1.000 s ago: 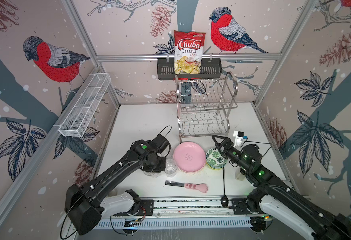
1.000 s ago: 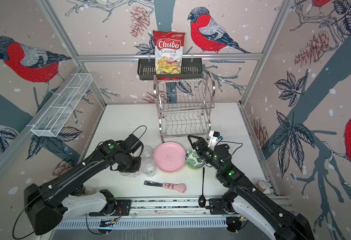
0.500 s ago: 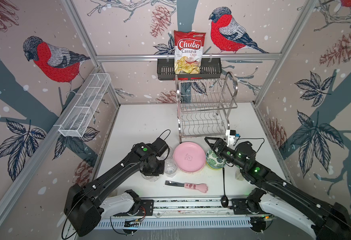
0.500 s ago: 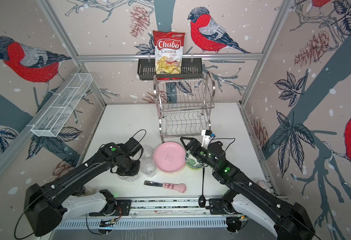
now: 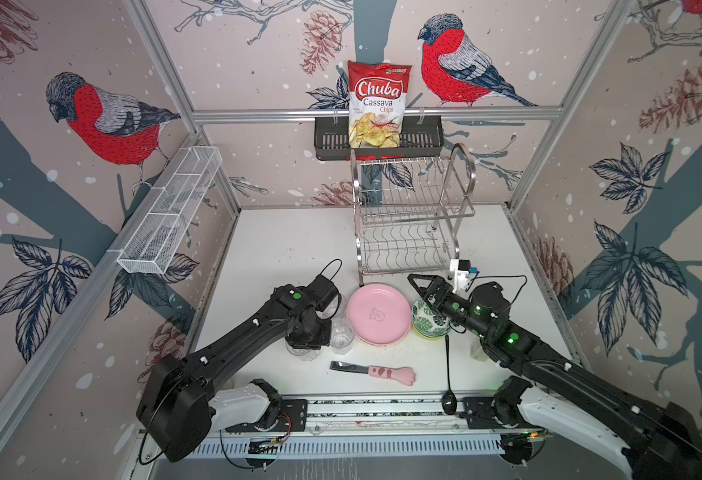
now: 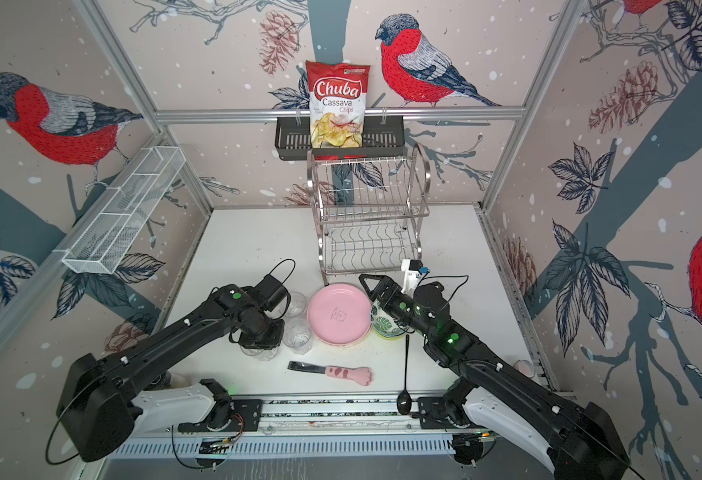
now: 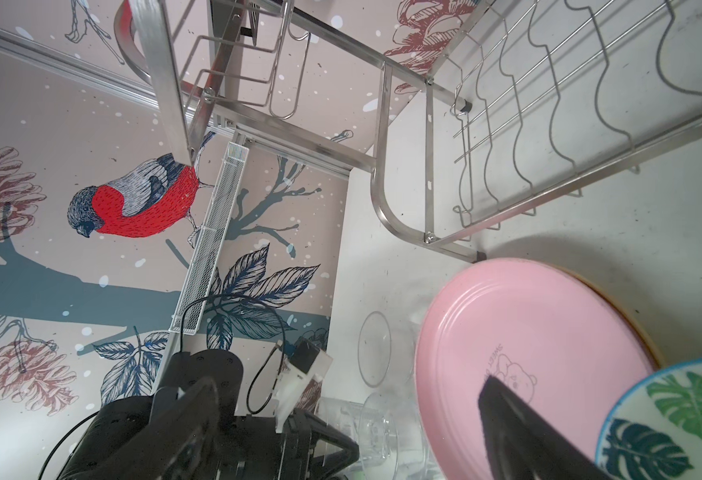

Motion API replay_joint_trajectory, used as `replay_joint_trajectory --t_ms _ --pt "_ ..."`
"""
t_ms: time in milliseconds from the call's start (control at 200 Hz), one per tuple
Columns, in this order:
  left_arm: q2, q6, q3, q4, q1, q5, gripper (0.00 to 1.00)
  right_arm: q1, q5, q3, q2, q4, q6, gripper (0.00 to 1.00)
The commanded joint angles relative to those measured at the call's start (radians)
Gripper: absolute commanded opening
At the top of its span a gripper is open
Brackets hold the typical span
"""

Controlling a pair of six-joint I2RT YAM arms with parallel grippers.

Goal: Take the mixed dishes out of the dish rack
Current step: 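Lower the clear glass onto the table beside the other glasses with left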

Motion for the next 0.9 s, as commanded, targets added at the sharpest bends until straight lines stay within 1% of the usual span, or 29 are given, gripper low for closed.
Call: replay_joint_trajectory --t_ms 0,245,610,785,895 --pt "0.030 0.022 0.014 0.050 0.002 -0.017 0.00 0.002 0.012 0.000 -0.010 0.012 -0.020 0.98" --pt "0.110 0.044 0.034 0.102 0.003 -0.034 0.00 0.002 0.017 -0.006 -0.013 0.008 -0.022 0.99" --pt "0.155 0.049 0.033 0.151 0.003 -0.068 0.00 0.000 0.023 -0.011 -0.016 0.008 -0.023 0.99" --pt "0.170 0.053 0.037 0.158 0.003 -0.070 0.09 0.000 0.022 -0.012 -0.020 0.007 -0.023 0.99" --pt "0.175 0.056 0.041 0.161 0.003 -0.068 0.10 0.001 0.025 -0.013 -0.023 0.004 -0.022 0.99"
